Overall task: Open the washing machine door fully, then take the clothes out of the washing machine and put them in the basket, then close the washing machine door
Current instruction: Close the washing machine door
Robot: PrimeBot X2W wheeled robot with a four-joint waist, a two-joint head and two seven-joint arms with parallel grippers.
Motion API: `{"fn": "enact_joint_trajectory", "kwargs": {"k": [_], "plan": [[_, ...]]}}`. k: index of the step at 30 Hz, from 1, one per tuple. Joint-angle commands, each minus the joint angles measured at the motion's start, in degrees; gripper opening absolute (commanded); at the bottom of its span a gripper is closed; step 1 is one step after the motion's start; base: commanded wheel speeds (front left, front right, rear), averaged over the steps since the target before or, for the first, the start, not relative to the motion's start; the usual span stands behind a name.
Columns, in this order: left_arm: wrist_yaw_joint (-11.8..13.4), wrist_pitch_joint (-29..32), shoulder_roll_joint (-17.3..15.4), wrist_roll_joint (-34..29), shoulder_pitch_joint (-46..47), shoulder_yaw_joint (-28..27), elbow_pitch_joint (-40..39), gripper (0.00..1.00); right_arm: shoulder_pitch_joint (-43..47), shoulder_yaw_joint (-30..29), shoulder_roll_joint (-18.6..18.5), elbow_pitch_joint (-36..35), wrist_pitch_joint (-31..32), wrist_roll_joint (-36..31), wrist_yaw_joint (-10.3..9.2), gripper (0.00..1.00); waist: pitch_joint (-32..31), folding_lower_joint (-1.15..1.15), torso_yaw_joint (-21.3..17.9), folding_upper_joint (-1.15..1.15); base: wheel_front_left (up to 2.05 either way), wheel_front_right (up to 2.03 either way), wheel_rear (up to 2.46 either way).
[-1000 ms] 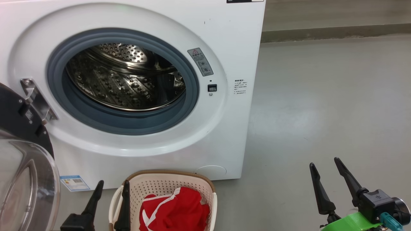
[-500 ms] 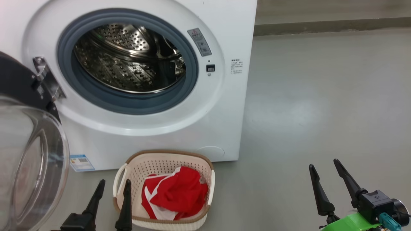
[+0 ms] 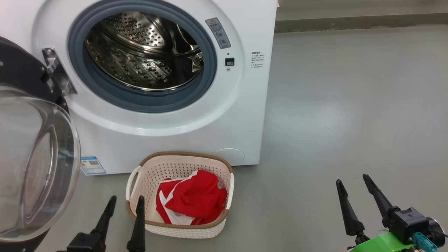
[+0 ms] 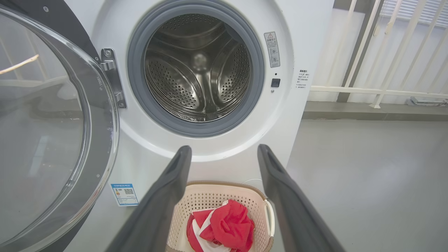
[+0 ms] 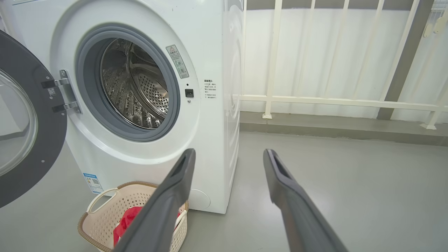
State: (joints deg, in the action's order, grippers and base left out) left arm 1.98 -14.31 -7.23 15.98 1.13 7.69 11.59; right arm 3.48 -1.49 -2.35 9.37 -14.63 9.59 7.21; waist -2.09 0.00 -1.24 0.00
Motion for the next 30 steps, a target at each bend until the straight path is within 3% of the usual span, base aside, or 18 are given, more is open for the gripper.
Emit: {"fn": "enact_joint_trajectory", "kwargs": {"k": [1, 11, 30], "plan": [[0.36, -0.69, -0.47, 0.20, 1.51, -1.75, -1.57, 1.00, -1.49, 1.11, -0.54, -1.29, -0.37, 0.46, 0.28, 1.00, 0.07, 0.00, 0.07, 0.00, 0.00, 0.00, 0.00], [2.31, -0.69, -0.01, 0.35, 2.06, -2.86, -2.83, 1.00, -1.62, 0.91, -0.54, -1.84, -0.37, 0.22, 0.28, 1.00, 0.76, 0.00, 2.20, 0.00, 0.00, 0.00, 0.00], [6.46, 1.46, -0.35, -0.49, 0.84, -3.33, -9.92, 1.00, -3.79, 3.70, -0.53, -2.63, -0.37, 0.24, 0.28, 1.00, 1.98, 0.00, 14.88, 0.00, 0.00, 0.00, 0.00]]}}
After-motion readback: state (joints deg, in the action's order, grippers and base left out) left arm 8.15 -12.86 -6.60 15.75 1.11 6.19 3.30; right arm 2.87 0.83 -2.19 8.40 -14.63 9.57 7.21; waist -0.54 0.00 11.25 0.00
